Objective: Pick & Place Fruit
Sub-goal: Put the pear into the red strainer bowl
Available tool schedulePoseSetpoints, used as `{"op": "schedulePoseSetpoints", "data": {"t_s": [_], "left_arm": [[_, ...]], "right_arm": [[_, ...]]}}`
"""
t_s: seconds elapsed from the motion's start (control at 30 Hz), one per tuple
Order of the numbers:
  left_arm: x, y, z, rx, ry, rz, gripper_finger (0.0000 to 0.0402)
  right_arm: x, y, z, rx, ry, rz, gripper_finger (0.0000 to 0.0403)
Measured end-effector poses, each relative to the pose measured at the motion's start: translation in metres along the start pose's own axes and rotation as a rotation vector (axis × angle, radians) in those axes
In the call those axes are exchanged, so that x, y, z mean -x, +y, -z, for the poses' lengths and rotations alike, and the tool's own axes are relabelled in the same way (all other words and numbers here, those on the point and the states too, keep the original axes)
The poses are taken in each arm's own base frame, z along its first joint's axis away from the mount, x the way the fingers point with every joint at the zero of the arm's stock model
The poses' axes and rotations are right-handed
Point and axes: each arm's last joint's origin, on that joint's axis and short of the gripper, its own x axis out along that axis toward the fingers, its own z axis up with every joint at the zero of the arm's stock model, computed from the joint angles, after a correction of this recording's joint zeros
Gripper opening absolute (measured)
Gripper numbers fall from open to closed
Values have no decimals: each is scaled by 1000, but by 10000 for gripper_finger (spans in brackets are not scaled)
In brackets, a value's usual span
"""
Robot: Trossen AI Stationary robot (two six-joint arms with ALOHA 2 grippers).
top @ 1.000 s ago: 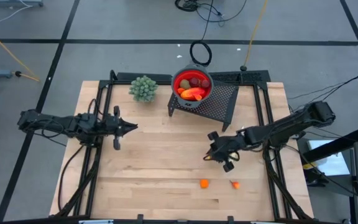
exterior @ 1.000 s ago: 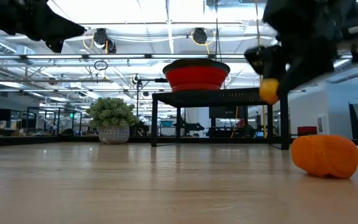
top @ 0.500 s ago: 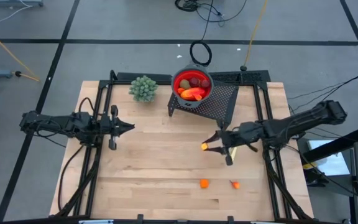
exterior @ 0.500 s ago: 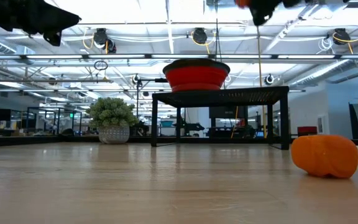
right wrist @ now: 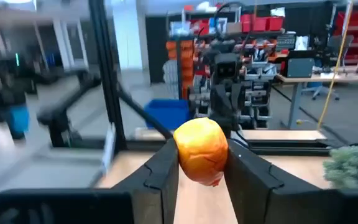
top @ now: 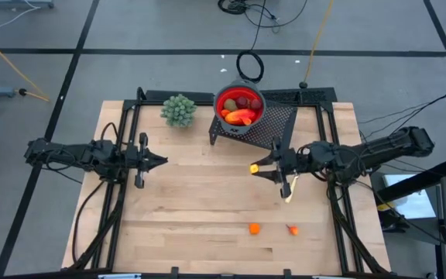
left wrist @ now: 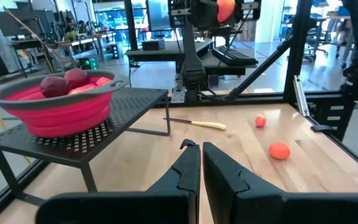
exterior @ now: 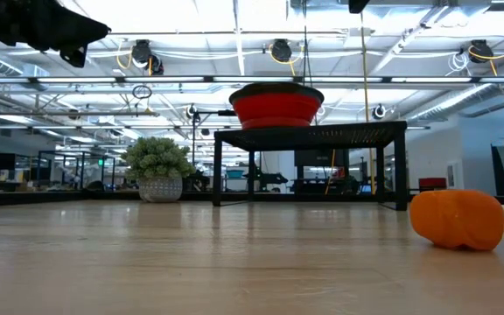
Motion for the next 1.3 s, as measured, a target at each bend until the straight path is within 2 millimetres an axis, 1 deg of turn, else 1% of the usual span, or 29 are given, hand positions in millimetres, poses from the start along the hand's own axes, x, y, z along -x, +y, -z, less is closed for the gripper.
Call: {"op": "schedulePoseSetpoints", "data": {"t_s": [0.07,0.27,0.37,0.5,0.6,0.7,0.8,1.03,1.3], "left_arm": [[0,0,0,10,0,0,21],[0,0,0,35,2,-3,21],[0,0,0,35,2,-4,21],[0,0,0,34,3,-4,21],[0,0,0,33,4,-4,21],[0,0,0,34,4,-4,21],[0,0,0,33,3,-4,21],[0,0,0,29,3,-4,21],[0,0,0,29,3,-4,21]], "right_arm": [[0,-3,-5,-105,-51,9,105],[3,-19,-24,-539,-263,3,108],[5,-26,-30,-719,-335,-14,106],[7,-35,-34,-892,-384,-28,107],[8,-40,-35,-966,-404,-31,108],[8,-45,-35,-978,-412,-18,108],[9,-50,-35,-941,-422,8,105],[14,-73,-35,-689,-437,159,109],[21,-103,-33,-505,-375,352,111]]}}
